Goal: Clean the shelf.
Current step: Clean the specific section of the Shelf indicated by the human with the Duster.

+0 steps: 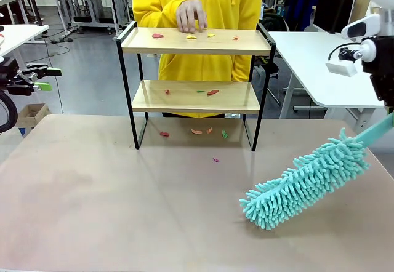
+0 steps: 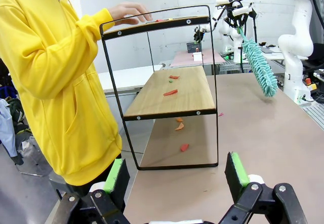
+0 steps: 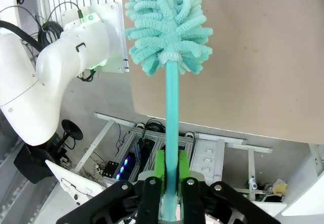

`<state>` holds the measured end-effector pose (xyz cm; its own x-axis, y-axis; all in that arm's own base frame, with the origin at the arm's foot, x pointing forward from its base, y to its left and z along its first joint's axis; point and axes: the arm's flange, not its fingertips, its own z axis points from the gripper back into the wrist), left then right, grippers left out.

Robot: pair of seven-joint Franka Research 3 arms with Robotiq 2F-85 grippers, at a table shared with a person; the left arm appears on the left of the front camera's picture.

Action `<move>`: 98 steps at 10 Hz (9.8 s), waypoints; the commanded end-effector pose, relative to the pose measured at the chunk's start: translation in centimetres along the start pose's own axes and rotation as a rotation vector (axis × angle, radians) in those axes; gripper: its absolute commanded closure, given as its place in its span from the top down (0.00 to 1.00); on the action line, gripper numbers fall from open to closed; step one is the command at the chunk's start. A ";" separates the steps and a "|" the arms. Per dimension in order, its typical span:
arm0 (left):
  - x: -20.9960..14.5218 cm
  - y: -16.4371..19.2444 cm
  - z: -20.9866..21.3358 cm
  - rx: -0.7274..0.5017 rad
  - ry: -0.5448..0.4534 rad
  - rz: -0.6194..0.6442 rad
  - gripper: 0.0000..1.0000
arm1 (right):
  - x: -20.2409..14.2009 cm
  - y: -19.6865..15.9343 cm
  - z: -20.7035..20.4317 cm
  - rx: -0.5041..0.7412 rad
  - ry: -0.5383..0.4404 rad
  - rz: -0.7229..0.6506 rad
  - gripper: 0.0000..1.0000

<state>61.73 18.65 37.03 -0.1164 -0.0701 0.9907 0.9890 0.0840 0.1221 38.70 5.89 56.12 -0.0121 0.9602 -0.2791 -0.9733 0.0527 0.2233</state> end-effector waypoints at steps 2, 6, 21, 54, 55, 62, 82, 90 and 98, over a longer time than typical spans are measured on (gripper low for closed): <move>0.1 0.0 0.0 -0.003 0.001 -0.001 1.00 | -0.3 0.1 0.3 0.003 0.003 0.002 0.13; 0.1 0.0 0.0 -0.003 0.001 -0.001 1.00 | -0.3 0.1 0.3 0.003 0.003 0.002 0.13; 0.1 0.0 0.0 -0.003 0.001 -0.001 1.00 | 13.3 11.5 15.1 0.052 -0.822 -0.655 0.13; 0.1 0.0 0.0 -0.003 0.001 -0.001 1.00 | 29.2 1.4 20.7 -0.035 -0.656 -1.600 0.13; 0.1 0.0 0.0 -0.003 0.001 -0.001 1.00 | 26.5 1.6 19.8 -0.028 -0.645 -1.630 0.13; 0.1 0.0 0.0 -0.003 0.001 -0.001 1.00 | 14.4 1.8 16.6 -0.050 -0.576 -1.755 0.13; 0.1 0.0 0.0 -0.003 0.001 -0.001 1.00 | 9.2 8.3 1.5 -0.024 -0.427 -0.431 0.13; 0.1 0.0 0.0 -0.003 0.001 -0.001 1.00 | 8.9 8.8 -3.9 0.067 -0.374 -0.359 0.13; 0.1 0.0 0.0 -0.003 0.001 -0.001 1.00 | 8.9 8.8 -3.9 0.067 -0.374 -0.359 0.13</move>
<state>61.76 18.67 37.01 -0.1163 -0.0708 0.9907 0.9890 0.0839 0.1221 28.97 13.57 51.84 0.4033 0.9150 -0.0082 -0.8862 0.3928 0.2456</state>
